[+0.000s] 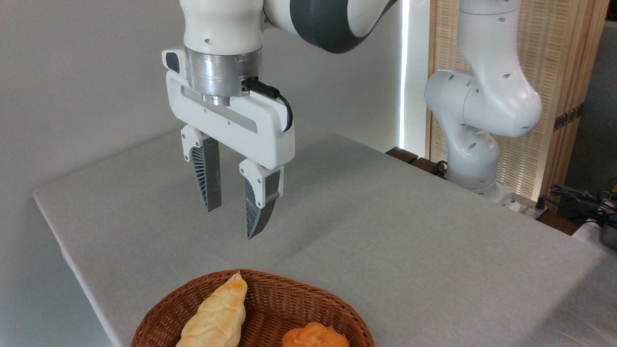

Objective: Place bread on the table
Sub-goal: 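Lower the open gripper over the long golden bread roll in the basket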

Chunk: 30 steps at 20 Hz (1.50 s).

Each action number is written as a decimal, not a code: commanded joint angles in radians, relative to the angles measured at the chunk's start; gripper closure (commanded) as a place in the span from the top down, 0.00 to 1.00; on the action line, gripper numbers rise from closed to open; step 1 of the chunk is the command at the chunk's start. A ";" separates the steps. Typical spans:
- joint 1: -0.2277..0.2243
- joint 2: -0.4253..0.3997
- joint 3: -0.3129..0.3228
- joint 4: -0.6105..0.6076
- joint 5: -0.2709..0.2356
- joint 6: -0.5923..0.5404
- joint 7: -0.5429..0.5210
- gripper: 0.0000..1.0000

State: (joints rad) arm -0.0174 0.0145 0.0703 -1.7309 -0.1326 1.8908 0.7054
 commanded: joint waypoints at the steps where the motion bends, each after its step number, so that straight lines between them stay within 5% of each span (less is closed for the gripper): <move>1: 0.001 0.045 0.020 -0.003 -0.022 0.091 -0.032 1.00; 10: 0.001 0.168 0.034 -0.003 -0.039 0.261 -0.224 1.00; 18: -0.010 0.271 0.025 0.004 -0.025 0.329 -0.213 1.00; 30: -0.013 0.295 0.023 0.002 0.033 0.361 -0.204 0.96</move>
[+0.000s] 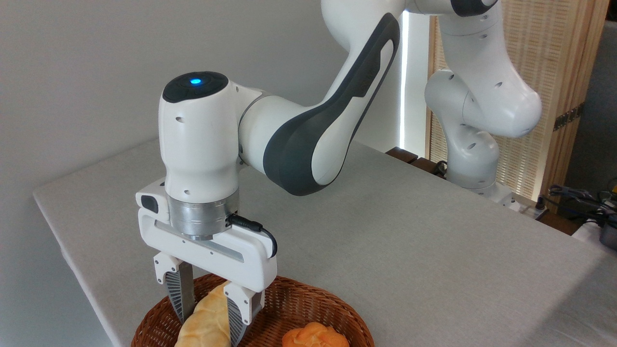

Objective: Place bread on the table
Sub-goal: 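Lower the open gripper over the long golden bread roll in the basket, then close the gripper on the bread roll and lift it from the basket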

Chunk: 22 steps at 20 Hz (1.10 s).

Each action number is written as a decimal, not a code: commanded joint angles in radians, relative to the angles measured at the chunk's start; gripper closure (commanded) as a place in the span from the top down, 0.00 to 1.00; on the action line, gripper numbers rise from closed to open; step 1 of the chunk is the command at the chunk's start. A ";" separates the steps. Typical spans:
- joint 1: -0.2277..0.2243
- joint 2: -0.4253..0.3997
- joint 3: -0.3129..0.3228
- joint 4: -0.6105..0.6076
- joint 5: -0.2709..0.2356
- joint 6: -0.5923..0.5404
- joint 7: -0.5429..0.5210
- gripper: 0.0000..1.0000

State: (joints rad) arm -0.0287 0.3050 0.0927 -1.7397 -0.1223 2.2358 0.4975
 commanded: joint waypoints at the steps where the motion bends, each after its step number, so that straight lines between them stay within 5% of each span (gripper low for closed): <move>1: -0.002 0.005 0.001 0.011 0.027 0.016 0.004 0.91; 4: -0.002 0.003 -0.001 0.009 0.032 0.010 0.042 0.64; 5: -0.002 0.002 0.001 0.009 0.032 0.007 0.055 0.63; 15: 0.000 -0.003 0.002 0.011 0.030 0.004 0.064 0.62; 22: 0.003 -0.079 0.002 0.011 0.026 -0.005 0.062 0.62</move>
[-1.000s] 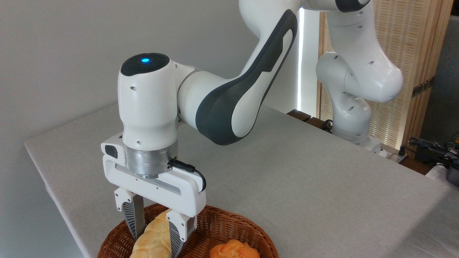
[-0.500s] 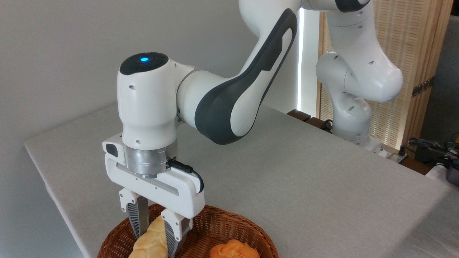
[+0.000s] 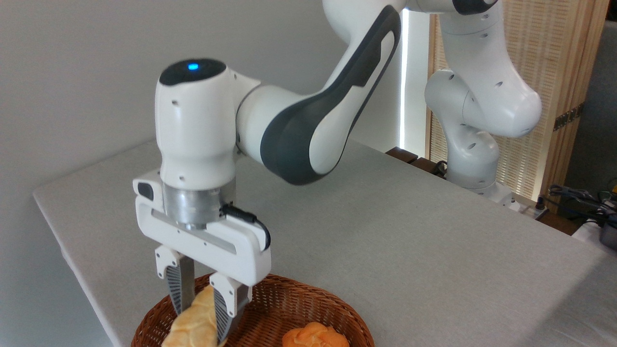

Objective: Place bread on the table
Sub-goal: 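Close the gripper on the bread roll and lift it from the basket, then carry the bread roll away from the basket and lower it onto the table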

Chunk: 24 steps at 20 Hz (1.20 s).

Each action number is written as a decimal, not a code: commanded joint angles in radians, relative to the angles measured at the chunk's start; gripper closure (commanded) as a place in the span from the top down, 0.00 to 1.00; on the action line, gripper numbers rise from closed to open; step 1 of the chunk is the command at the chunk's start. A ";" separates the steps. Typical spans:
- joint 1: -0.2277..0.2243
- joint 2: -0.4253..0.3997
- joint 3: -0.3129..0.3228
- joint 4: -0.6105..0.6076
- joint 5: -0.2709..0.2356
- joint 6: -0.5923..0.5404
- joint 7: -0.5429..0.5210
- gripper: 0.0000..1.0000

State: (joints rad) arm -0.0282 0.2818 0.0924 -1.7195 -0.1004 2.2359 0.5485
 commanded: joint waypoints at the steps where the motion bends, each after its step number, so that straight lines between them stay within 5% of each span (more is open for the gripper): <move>1: 0.002 -0.064 0.003 -0.009 0.004 -0.009 0.011 0.62; 8: -0.003 -0.168 -0.029 -0.014 0.007 -0.196 0.025 0.63; 11: -0.003 -0.234 -0.051 -0.051 0.007 -0.311 0.109 0.68; 20: -0.045 -0.440 -0.052 -0.336 0.008 -0.388 0.234 0.70; 21: -0.050 -0.441 -0.054 -0.350 0.008 -0.388 0.235 0.74; 22: -0.061 -0.441 -0.054 -0.367 0.010 -0.391 0.234 0.90; 24: -0.070 -0.435 -0.054 -0.382 0.010 -0.389 0.234 1.00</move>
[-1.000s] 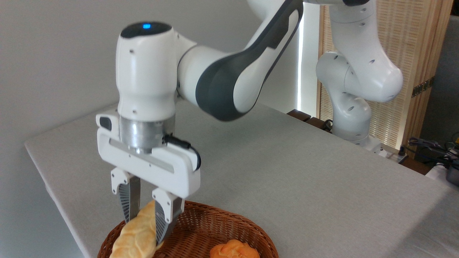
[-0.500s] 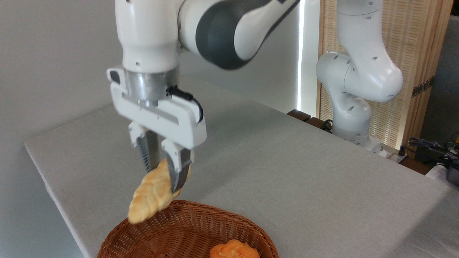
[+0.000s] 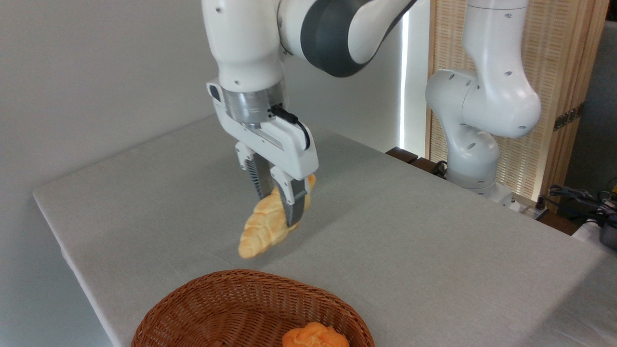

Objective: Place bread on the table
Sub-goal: 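Carry the bread roll away from the basket and lower it onto the table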

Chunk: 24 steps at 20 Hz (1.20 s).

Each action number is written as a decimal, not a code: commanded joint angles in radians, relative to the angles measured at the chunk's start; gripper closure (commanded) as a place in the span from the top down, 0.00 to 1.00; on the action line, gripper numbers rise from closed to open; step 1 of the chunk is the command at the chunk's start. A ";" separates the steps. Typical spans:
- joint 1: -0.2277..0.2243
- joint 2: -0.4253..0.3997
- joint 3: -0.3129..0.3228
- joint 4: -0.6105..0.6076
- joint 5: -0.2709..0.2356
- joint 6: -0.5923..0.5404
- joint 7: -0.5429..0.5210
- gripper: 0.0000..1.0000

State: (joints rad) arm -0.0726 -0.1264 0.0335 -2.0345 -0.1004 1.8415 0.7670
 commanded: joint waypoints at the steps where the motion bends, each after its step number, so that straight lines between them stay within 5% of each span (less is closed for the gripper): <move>1: -0.026 -0.024 0.005 -0.067 0.010 0.005 0.015 1.00; 17: -0.026 0.021 0.005 -0.050 0.010 0.019 -0.044 1.00; 24: -0.019 0.024 0.019 0.085 0.008 0.025 -0.088 1.00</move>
State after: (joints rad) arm -0.0935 -0.1068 0.0344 -2.0354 -0.1003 1.8670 0.6987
